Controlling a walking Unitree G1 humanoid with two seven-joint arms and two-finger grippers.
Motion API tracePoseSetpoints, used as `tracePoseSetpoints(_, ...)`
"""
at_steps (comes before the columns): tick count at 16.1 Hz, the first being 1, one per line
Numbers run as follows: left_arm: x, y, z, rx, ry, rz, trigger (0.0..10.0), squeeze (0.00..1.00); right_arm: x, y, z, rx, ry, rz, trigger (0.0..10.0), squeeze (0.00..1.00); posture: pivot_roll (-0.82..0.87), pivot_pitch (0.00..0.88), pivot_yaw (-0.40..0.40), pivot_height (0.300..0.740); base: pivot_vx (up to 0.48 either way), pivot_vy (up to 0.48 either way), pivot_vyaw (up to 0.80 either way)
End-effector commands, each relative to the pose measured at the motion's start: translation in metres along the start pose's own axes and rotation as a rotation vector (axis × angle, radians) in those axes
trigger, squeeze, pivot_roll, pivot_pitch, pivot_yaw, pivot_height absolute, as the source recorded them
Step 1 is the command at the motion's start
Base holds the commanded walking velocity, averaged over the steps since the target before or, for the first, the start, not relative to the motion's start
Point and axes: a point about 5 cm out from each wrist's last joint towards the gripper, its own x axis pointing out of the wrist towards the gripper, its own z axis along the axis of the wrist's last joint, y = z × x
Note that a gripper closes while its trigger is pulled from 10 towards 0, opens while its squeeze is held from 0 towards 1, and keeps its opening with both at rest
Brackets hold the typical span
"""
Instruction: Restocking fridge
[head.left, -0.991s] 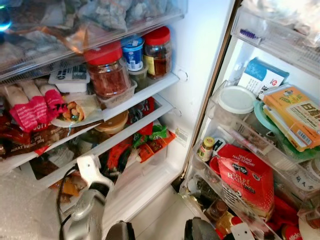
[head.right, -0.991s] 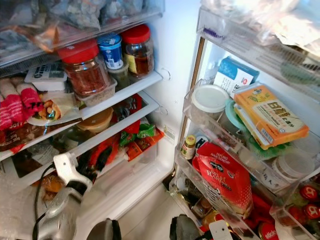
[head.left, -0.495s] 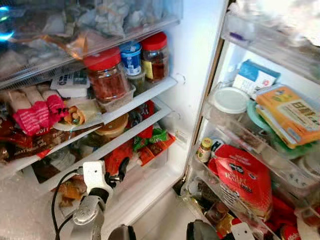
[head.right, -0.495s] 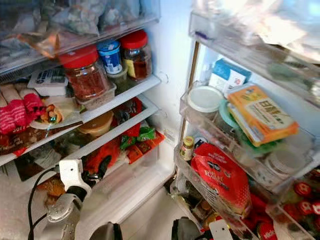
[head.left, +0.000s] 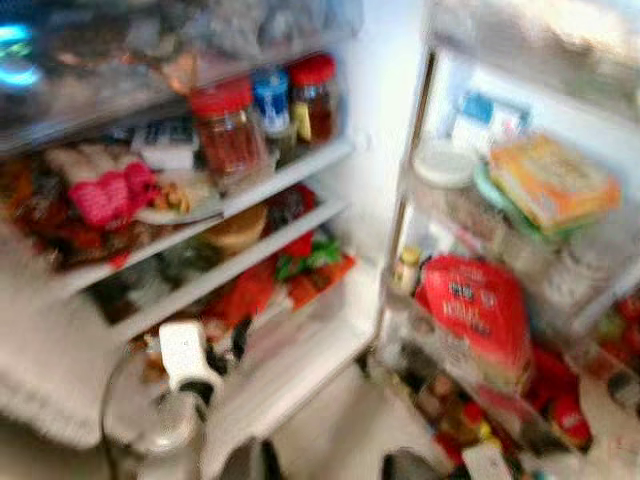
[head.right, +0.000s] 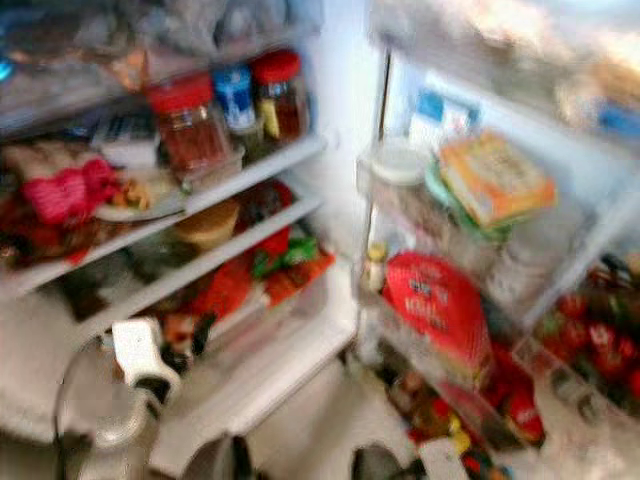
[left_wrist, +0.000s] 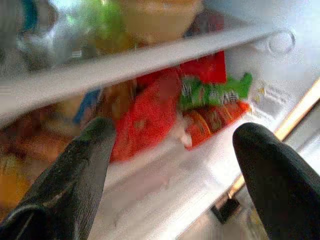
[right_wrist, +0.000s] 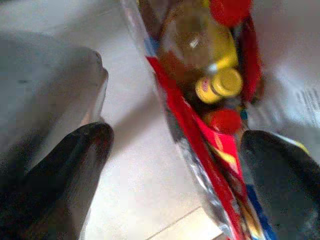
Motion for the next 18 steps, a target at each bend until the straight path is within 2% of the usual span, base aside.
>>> tracePoseSetpoints(1, 0.001, 0.001, 0.001, -0.007, -0.003, 0.005, 10.0, 0.0, -0.001, 0.013, -0.005, 0.012, 0.017, 0.041, 10.0, 0.0, -0.14, 0.043, 0.019, 0.646, -0.289, 0.0, 0.0)
tracePoseSetpoints(11, -0.003, 0.003, -0.007, -0.022, 0.03, 0.016, 10.0, 0.0, -0.002, 0.013, -0.007, 0.007, 0.022, 0.051, 10.0, 0.0, -0.12, 0.071, 0.01, 0.646, -0.277, 0.0, 0.0)
tracePoseSetpoints(13, -0.004, 0.005, -0.009, -0.022, 0.042, 0.026, 10.0, 0.0, -0.003, 0.012, -0.008, 0.006, 0.023, 0.051, 10.0, 0.0, -0.12, 0.079, 0.01, 0.646, 0.0, 0.0, 0.0)
tracePoseSetpoints(15, -0.005, 0.008, -0.019, -0.021, 0.105, 0.036, 10.0, 0.0, -0.003, 0.01, -0.01, 0.005, 0.024, 0.051, 10.0, 0.0, -0.11, 0.085, 0.012, 0.646, 0.0, 0.0, 0.0)
tracePoseSetpoints(17, -0.009, 0.019, -0.042, -0.027, 0.259, 0.086, 10.0, 0.0, -0.003, 0.011, -0.009, 0.004, 0.022, 0.055, 10.0, 0.0, -0.12, 0.09, 0.015, 0.646, 0.0, 0.131, 0.0)
tracePoseSetpoints(18, -0.01, 0.022, -0.048, -0.013, 0.3, 0.099, 10.0, 0.0, -0.003, 0.012, -0.009, 0.005, 0.021, 0.057, 10.0, 0.0, -0.12, 0.091, 0.015, 0.646, 0.0, 0.364, 0.0)
